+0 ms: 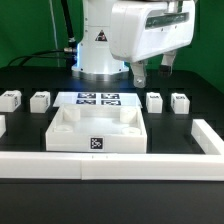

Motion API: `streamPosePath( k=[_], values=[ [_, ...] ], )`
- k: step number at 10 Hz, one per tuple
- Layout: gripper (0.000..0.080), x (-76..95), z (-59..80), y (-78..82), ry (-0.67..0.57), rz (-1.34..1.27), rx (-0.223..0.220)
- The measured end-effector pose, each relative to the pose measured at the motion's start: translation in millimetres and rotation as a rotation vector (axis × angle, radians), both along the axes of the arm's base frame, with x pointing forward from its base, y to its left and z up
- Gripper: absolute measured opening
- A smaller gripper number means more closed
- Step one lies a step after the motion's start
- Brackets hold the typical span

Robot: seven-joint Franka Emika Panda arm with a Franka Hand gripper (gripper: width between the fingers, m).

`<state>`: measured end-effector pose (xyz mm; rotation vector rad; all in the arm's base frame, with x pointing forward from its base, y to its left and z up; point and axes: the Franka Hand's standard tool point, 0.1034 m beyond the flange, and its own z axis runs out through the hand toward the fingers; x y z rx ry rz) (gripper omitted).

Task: Assemble square table

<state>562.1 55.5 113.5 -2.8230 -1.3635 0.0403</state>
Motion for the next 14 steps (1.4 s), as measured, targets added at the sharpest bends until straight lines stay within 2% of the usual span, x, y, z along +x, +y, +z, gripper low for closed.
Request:
streamPosePath(
  k=[12, 13, 14],
  values=[
    [0.065, -0.2, -0.2, -0.1, 0.0, 0.005, 0.0],
    [0.065, -3.4, -2.1, -1.9, 0.004, 0.034, 0.0],
    [0.065, -33.7, -9.0, -16.9, 0.01, 0.094, -0.002]
  ],
)
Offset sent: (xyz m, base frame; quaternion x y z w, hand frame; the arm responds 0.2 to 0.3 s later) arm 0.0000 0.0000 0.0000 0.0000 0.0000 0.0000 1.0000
